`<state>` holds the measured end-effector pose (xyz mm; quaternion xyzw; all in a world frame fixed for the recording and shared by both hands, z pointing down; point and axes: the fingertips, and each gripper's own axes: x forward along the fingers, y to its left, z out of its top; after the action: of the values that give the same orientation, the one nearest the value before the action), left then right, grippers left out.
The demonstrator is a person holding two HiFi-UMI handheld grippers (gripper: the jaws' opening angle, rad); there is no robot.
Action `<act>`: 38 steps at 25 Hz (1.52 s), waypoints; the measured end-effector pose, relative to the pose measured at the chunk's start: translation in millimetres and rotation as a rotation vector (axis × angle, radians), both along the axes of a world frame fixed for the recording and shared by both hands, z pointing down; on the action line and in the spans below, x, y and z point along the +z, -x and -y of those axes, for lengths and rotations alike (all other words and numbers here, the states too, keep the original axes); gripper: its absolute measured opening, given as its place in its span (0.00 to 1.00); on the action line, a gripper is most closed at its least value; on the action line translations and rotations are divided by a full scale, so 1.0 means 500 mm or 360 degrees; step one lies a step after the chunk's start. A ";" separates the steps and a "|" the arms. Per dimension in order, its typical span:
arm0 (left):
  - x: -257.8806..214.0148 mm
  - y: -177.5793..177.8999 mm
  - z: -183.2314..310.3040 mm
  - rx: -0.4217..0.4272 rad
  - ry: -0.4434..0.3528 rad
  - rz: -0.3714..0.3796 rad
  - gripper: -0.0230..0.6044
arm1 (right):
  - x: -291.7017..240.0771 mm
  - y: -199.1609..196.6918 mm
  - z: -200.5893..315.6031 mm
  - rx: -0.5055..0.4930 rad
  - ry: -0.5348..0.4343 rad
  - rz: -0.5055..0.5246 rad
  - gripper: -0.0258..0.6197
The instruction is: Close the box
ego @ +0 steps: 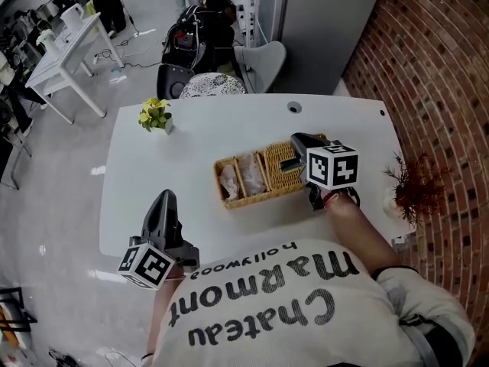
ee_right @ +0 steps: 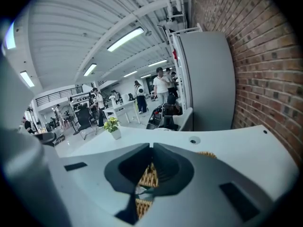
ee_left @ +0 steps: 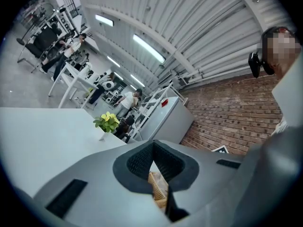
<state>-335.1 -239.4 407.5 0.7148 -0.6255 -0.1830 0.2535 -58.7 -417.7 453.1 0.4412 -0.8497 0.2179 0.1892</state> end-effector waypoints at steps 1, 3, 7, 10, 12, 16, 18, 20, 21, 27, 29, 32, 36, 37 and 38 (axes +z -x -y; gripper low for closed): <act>0.003 0.002 0.001 -0.0004 0.0003 -0.0004 0.04 | 0.005 0.001 0.004 -0.0002 0.0007 -0.0005 0.08; 0.007 0.006 0.002 -0.0016 0.0010 -0.0010 0.04 | 0.014 0.005 0.012 -0.0006 0.0023 -0.0017 0.08; 0.013 0.017 0.005 -0.0039 0.0013 -0.0019 0.04 | 0.036 0.011 0.027 -0.0009 0.0060 -0.0044 0.08; 0.016 0.028 0.009 -0.0060 0.0024 -0.0021 0.04 | 0.050 0.016 0.036 -0.0010 0.0085 -0.0059 0.08; 0.019 0.029 0.014 -0.0067 0.0037 -0.0021 0.04 | 0.061 0.018 0.041 -0.0017 0.0101 -0.0064 0.08; 0.021 0.027 0.024 -0.0059 0.0040 -0.0023 0.04 | 0.084 0.021 0.050 -0.0019 0.0136 -0.0068 0.08; 0.021 0.028 0.026 -0.0060 0.0044 -0.0024 0.04 | 0.096 0.023 0.053 -0.0018 0.0159 -0.0075 0.08; 0.022 0.029 0.028 -0.0063 0.0046 -0.0024 0.04 | 0.105 0.024 0.058 -0.0022 0.0175 -0.0097 0.08; 0.023 0.030 0.028 -0.0066 0.0049 -0.0023 0.04 | 0.108 0.025 0.059 -0.0026 0.0178 -0.0113 0.08; 0.029 0.024 0.025 -0.0060 0.0062 -0.0021 0.04 | 0.116 0.028 0.058 -0.0045 0.0163 -0.0208 0.08; 0.028 0.021 0.024 -0.0059 0.0060 -0.0022 0.04 | 0.124 0.029 0.058 -0.0050 0.0163 -0.0250 0.08; 0.024 0.021 0.024 -0.0058 0.0051 -0.0017 0.04 | 0.133 0.030 0.058 -0.0053 0.0150 -0.0319 0.08; 0.018 0.018 0.017 -0.0050 0.0043 -0.0009 0.04 | 0.139 0.031 0.057 -0.0050 0.0163 -0.0347 0.08; 0.018 0.016 0.015 -0.0048 0.0043 -0.0011 0.04 | 0.141 0.031 0.057 -0.0052 0.0172 -0.0353 0.08; 0.017 0.013 0.013 -0.0045 0.0042 -0.0013 0.04 | 0.143 0.031 0.057 -0.0054 0.0182 -0.0362 0.08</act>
<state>-341.8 -245.9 416.0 0.7017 -0.6369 -0.1813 0.2628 -74.1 -446.4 524.7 0.4373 -0.8162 0.2113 0.3129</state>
